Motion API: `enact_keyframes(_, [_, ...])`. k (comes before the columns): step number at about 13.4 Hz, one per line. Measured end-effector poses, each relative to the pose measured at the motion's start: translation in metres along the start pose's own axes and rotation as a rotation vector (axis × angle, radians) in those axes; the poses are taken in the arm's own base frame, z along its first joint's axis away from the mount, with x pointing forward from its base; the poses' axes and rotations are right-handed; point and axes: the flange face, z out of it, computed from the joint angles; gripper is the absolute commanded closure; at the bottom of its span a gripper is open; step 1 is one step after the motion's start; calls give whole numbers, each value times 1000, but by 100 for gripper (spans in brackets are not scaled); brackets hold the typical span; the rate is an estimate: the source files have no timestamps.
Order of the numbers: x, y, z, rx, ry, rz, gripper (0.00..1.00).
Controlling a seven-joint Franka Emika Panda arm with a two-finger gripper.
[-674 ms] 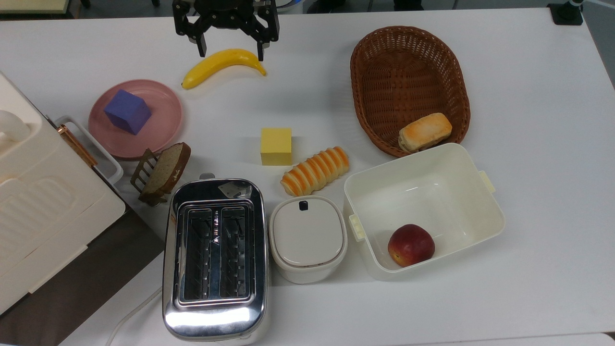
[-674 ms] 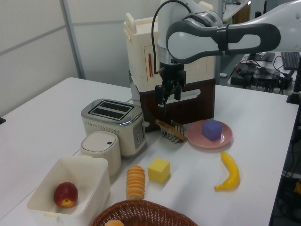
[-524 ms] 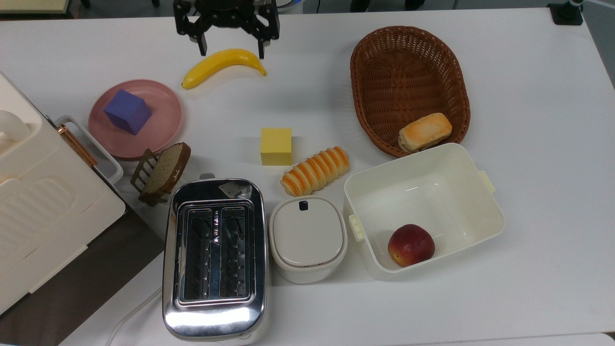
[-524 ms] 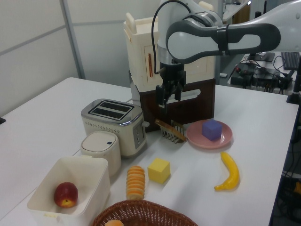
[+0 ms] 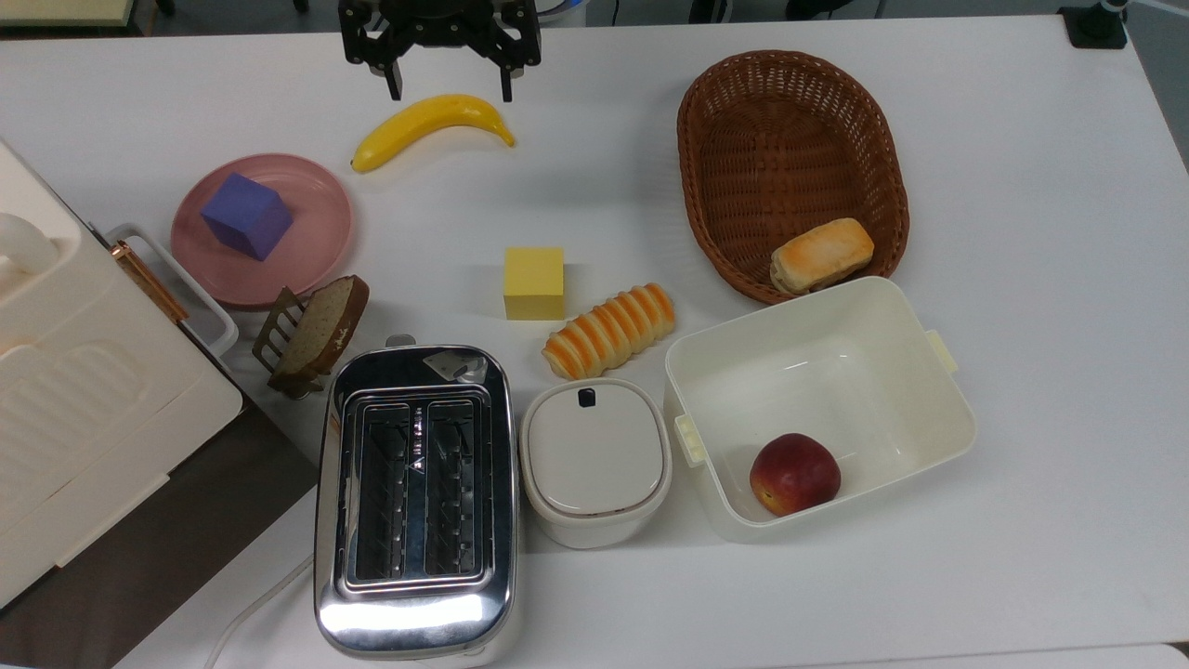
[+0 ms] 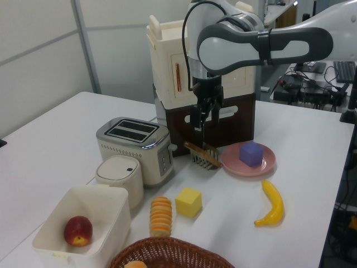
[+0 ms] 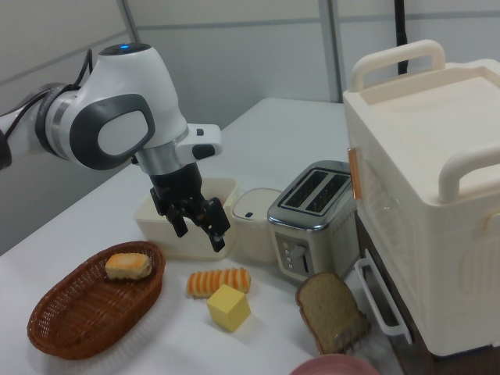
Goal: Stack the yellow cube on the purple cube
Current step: 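Move the gripper from its start pose toward the yellow cube, then lower the open gripper over the yellow cube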
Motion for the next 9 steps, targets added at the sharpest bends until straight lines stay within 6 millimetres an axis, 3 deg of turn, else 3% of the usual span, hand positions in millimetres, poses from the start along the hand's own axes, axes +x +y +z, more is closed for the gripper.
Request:
enact_keyframes(4, [0, -4, 5, 2, -9, -6, 0])
enact_keyframes(9, [10, -43, 53, 5, 9, 3, 0])
